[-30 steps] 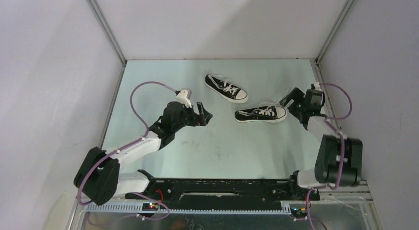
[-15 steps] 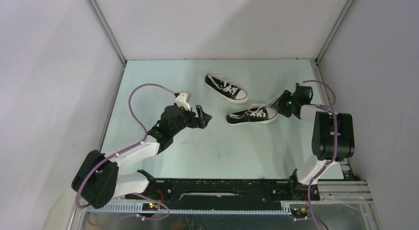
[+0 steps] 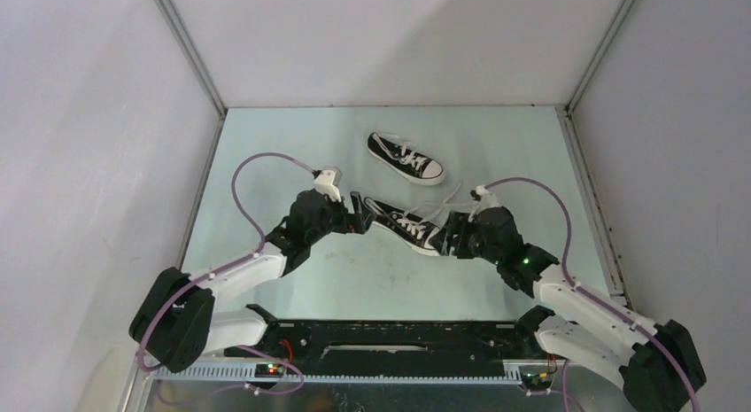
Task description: Tie the shoes
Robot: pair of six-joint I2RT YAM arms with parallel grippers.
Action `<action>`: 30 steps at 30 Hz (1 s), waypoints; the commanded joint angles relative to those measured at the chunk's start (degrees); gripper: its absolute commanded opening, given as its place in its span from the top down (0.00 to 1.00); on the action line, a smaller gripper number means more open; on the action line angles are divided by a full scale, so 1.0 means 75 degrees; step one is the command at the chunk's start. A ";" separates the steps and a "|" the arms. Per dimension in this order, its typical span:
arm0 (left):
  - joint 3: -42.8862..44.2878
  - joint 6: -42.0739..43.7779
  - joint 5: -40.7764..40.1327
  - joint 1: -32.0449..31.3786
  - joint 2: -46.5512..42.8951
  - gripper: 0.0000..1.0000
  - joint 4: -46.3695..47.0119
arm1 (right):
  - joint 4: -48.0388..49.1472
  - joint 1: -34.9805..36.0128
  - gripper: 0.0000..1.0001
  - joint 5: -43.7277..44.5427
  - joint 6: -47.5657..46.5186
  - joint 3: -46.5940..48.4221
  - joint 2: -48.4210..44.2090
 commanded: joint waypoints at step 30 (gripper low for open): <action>0.0719 -0.0291 0.0491 0.0664 0.1353 0.31 -0.0745 | 0.2113 0.2302 0.53 0.0998 -0.0338 0.1694 0.3524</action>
